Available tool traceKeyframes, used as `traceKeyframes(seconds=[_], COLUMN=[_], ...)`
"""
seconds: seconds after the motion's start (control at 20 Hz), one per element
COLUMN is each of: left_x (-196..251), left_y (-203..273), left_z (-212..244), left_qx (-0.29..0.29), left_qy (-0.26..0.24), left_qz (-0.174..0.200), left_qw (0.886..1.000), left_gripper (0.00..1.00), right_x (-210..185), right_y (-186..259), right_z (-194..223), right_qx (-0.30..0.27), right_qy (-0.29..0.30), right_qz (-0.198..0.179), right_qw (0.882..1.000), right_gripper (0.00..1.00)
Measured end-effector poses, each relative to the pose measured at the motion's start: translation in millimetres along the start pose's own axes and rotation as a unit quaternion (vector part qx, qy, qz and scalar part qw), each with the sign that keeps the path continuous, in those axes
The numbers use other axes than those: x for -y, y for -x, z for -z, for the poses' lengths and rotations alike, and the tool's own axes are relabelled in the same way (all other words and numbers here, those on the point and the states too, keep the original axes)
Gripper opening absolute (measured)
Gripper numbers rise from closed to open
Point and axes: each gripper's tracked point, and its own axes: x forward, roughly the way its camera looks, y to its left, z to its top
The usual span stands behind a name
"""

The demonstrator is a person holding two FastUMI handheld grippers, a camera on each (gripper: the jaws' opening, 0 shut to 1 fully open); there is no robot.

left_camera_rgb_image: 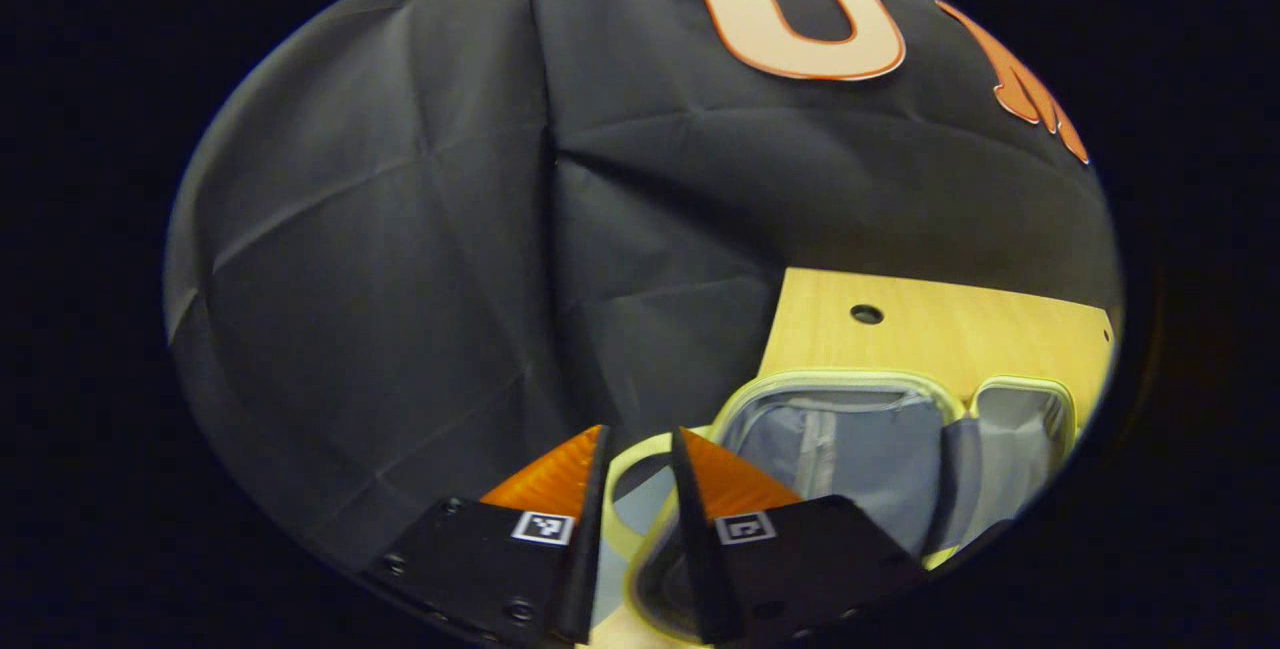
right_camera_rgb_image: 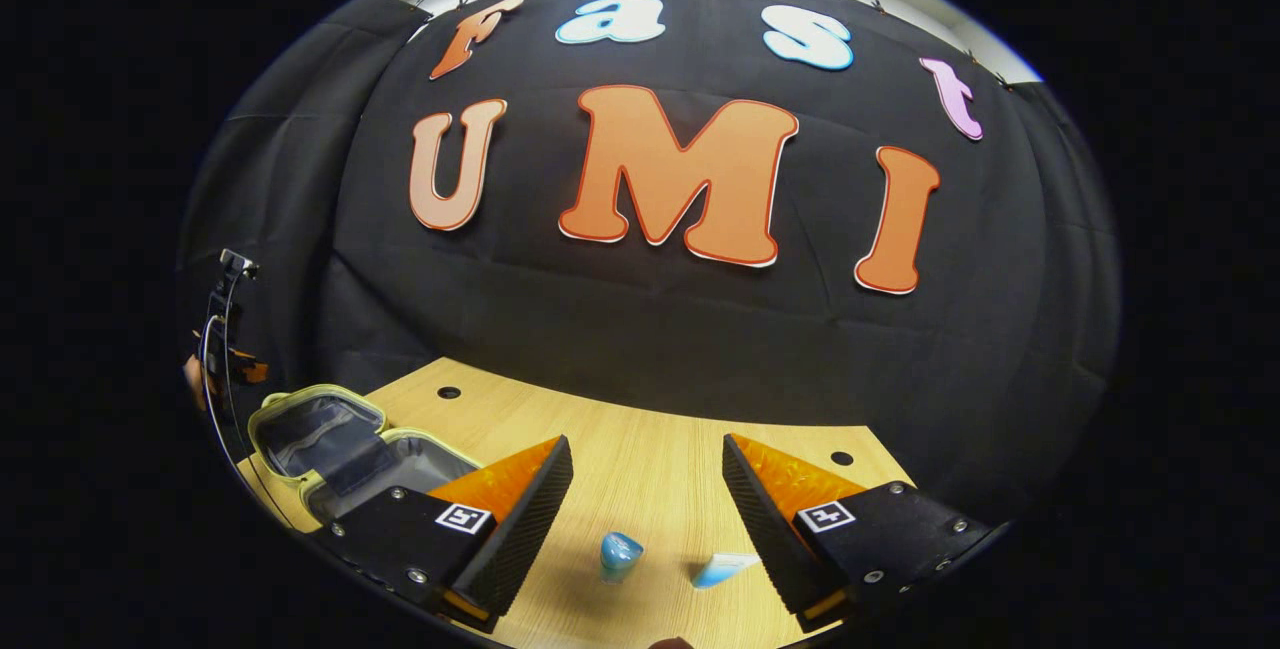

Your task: First open the suitcase, pack the skin care products into it, and then close the suitcase.

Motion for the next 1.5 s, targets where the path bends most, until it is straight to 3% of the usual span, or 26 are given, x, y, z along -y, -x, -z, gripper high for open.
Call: traceKeyframes(seconds=[0.1,0.25,0.4,0.75,1.05,1.5], left_x=[23.9,52.9,92.9,217.0,311.8,433.2], left_y=[16.5,40.1,60.3,140.4,202.2,244.5], left_z=[-19.9,-42.0,-50.6,-64.3,-50.0,10.7], left_qx=[0.033,0.068,0.084,0.128,0.134,0.125], left_qy=[-0.004,-0.009,-0.016,-0.041,-0.037,-0.067], left_qz=[0.026,0.051,0.073,0.149,0.214,0.287], left_qw=[0.999,0.996,0.994,0.98,0.967,0.947], left_gripper=[0.68,0.9,0.98,0.99,0.99,0.99], right_x=[5.7,15.3,25.5,56.2,70.1,80.4], right_y=[3.9,7.9,11.5,17.5,17.3,-6.5], right_z=[4.5,14.3,25.0,59.0,95.1,153.2], right_qx=[-0.001,-0.003,-0.008,-0.03,-0.059,-0.091], right_qy=[-0.005,-0.008,-0.013,-0.012,-0.008,-0.001], right_qz=[0.0,-0.002,-0.008,-0.018,-0.042,-0.075], right_qw=[1.0,1.0,1.0,0.999,0.997,0.993], right_gripper=[0.95,0.95,0.95,0.95,0.96,0.96])
